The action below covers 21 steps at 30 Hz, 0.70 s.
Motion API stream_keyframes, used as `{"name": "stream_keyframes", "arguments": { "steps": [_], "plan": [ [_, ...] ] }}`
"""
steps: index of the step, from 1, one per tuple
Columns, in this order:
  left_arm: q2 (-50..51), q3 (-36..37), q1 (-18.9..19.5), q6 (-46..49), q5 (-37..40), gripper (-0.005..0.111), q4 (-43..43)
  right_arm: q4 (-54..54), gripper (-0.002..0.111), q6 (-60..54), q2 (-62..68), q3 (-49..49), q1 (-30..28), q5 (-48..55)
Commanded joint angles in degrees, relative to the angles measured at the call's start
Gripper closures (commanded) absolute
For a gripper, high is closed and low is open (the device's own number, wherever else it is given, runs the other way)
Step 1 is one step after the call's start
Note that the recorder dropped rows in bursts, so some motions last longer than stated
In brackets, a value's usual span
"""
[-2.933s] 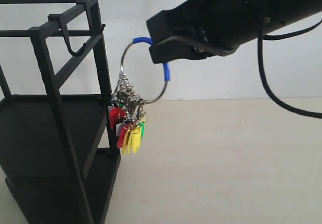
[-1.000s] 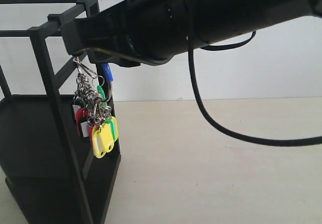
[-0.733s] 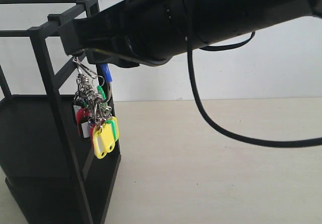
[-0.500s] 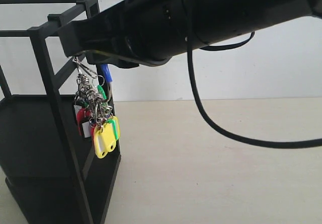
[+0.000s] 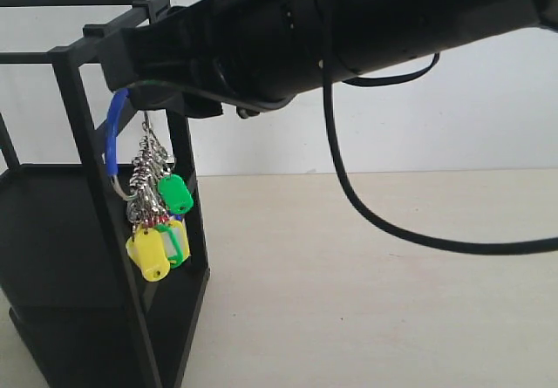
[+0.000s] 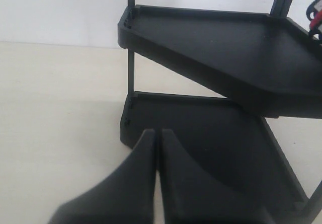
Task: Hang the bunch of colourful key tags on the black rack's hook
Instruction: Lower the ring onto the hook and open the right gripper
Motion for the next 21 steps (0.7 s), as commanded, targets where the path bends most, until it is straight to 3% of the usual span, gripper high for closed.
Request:
{"name": "stream_keyframes", "arguments": {
  "steps": [1, 11, 21],
  "plan": [
    [-0.12, -0.08, -0.04, 0.20, -0.43, 0.102, 0.28, 0.07, 0.069, -0.65, -0.22, -0.06, 0.07, -0.95],
    [-0.12, -0.08, -0.04, 0.20, -0.43, 0.102, 0.28, -4.34, 0.069, 2.69, -0.22, -0.06, -0.07, -0.62],
    [-0.12, -0.08, -0.04, 0.20, -0.43, 0.102, 0.28, -18.86, 0.069, 15.26, -1.79, -0.06, -0.07, 3.16]
  ]
}}
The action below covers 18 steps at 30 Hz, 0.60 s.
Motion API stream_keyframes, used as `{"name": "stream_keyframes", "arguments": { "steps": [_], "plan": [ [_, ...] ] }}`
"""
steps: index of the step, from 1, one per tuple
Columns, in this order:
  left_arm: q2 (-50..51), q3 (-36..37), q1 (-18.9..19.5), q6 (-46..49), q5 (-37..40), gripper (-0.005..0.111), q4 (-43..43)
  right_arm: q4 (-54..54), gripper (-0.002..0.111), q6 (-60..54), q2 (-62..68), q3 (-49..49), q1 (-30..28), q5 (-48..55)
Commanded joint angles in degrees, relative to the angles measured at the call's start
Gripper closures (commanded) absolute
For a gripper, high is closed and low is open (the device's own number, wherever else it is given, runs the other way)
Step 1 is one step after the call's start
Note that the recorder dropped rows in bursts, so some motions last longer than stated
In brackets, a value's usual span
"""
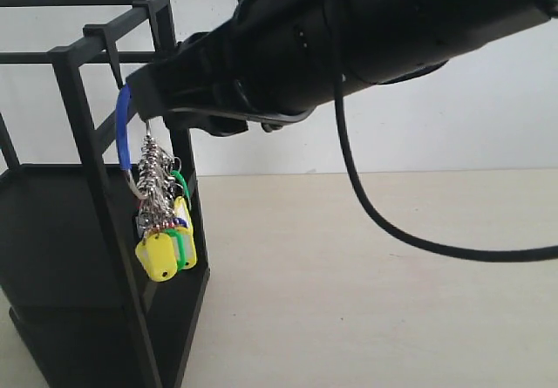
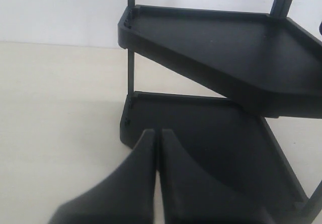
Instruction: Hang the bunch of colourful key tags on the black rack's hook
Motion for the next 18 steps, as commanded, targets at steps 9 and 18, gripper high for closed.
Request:
{"name": "stream_keyframes", "arguments": {
  "steps": [9, 18],
  "plan": [
    [-0.12, -0.08, -0.04, 0.20, -0.43, 0.102, 0.28, -10.38, 0.070, 9.89, -7.14, 1.34, -0.07, 5.67],
    [-0.12, -0.08, -0.04, 0.20, -0.43, 0.102, 0.28, -10.01, 0.108, 15.73, -9.31, 22.51, -0.07, -6.16]
  ]
}}
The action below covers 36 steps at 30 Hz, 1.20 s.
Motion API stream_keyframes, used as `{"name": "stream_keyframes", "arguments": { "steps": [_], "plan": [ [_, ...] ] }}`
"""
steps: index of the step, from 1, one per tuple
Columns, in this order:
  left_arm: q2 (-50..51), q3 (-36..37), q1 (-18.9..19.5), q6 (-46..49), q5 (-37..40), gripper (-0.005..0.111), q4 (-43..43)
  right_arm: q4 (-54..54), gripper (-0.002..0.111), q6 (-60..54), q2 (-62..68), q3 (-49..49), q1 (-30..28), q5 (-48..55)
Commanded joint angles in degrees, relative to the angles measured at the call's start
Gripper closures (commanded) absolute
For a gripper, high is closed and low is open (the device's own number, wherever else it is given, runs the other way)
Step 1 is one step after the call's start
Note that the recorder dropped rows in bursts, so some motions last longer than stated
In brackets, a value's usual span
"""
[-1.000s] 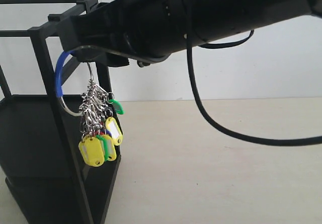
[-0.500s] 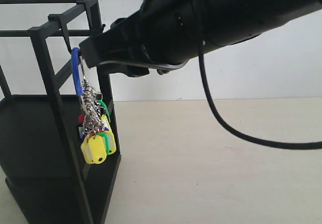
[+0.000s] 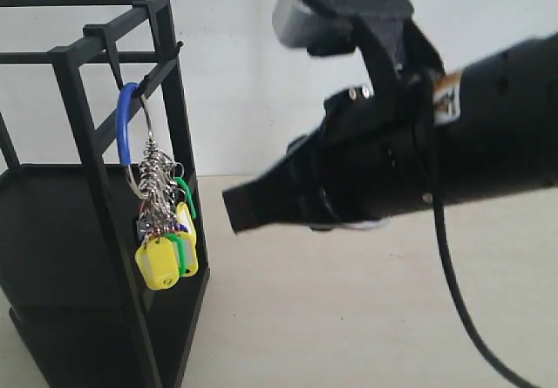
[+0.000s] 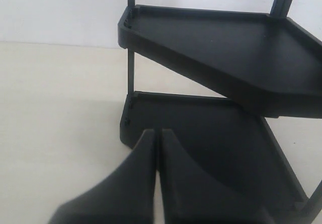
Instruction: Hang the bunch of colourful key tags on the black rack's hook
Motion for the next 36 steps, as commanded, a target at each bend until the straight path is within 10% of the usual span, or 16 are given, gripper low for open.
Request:
{"name": "stream_keyframes", "arguments": {
  "steps": [1, 25, 36],
  "plan": [
    [-0.12, -0.08, -0.04, 0.20, -0.43, 0.102, 0.28, -0.21, 0.108, 0.68, -0.55, 6.22, -0.07, -1.66],
    [-0.12, -0.08, -0.04, 0.20, -0.43, 0.102, 0.28, -5.21, 0.108, -10.07, -11.99, 6.92, -0.24, -8.03],
    [-0.12, -0.08, -0.04, 0.20, -0.43, 0.102, 0.28, 1.55, 0.108, -4.30, -30.21, 18.44, -18.05, -9.57]
  ]
}}
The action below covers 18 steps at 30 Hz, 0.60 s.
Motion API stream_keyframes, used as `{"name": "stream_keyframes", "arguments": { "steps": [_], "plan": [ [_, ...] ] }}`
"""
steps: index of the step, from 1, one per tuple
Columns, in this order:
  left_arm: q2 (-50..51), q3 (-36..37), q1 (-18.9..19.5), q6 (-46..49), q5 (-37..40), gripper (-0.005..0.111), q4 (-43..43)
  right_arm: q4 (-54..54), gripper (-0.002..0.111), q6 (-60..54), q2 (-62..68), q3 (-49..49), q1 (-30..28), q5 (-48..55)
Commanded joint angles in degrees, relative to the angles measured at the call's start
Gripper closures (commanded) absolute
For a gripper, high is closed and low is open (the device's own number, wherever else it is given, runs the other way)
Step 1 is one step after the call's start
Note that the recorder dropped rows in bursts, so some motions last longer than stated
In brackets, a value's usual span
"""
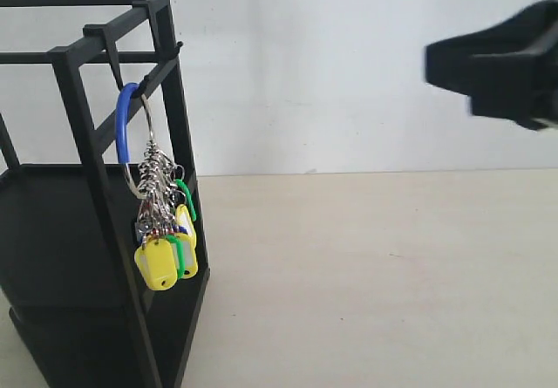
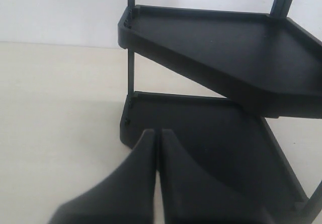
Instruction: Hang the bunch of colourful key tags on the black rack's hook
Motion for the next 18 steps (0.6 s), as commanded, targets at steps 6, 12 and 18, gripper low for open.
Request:
{"name": "stream_keyframes", "arguments": {
  "steps": [6, 12, 18],
  "plan": [
    [-0.12, -0.08, -0.04, 0.20, -0.43, 0.102, 0.28, 2.84, 0.108, 2.70, -17.64, 21.58, -15.89, -6.55],
    [-0.12, -0.08, -0.04, 0.20, -0.43, 0.102, 0.28, 2.84, 0.108, 7.75, -29.47, 34.66, -20.37, -17.19],
    [-0.12, -0.08, -0.04, 0.20, -0.43, 0.102, 0.28, 2.84, 0.108, 8.06, -38.68, 42.35, -22.67, -18.11]
  ]
}}
